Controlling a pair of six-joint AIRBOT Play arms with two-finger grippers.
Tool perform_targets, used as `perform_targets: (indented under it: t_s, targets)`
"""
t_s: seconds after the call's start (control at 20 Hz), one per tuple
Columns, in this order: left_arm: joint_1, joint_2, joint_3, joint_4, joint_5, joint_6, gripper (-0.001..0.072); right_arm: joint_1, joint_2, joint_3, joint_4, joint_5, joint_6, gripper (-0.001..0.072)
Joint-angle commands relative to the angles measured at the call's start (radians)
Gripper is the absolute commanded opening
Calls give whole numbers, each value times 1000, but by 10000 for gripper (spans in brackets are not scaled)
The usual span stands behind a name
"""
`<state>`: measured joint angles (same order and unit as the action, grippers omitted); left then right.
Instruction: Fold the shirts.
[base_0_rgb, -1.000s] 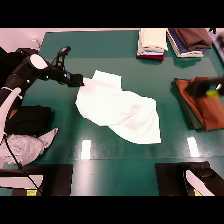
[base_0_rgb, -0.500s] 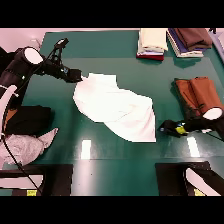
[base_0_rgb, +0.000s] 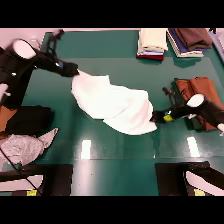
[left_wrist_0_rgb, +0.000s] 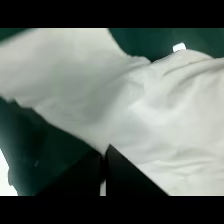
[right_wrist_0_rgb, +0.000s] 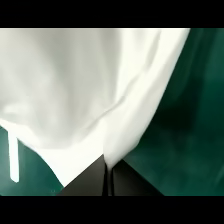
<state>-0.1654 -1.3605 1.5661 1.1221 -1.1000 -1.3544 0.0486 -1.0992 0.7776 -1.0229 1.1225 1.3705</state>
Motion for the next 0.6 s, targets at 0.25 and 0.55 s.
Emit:
perform_targets:
  t_s: [0.25, 0.55]
  targets:
    - [0, 349, 410, 134, 18, -2, 28, -314, 359, 620, -121, 174, 1, 21]
    - [0, 524, 494, 131, 79, -7, 27, -445, 435, 858, -121, 243, 2, 21]
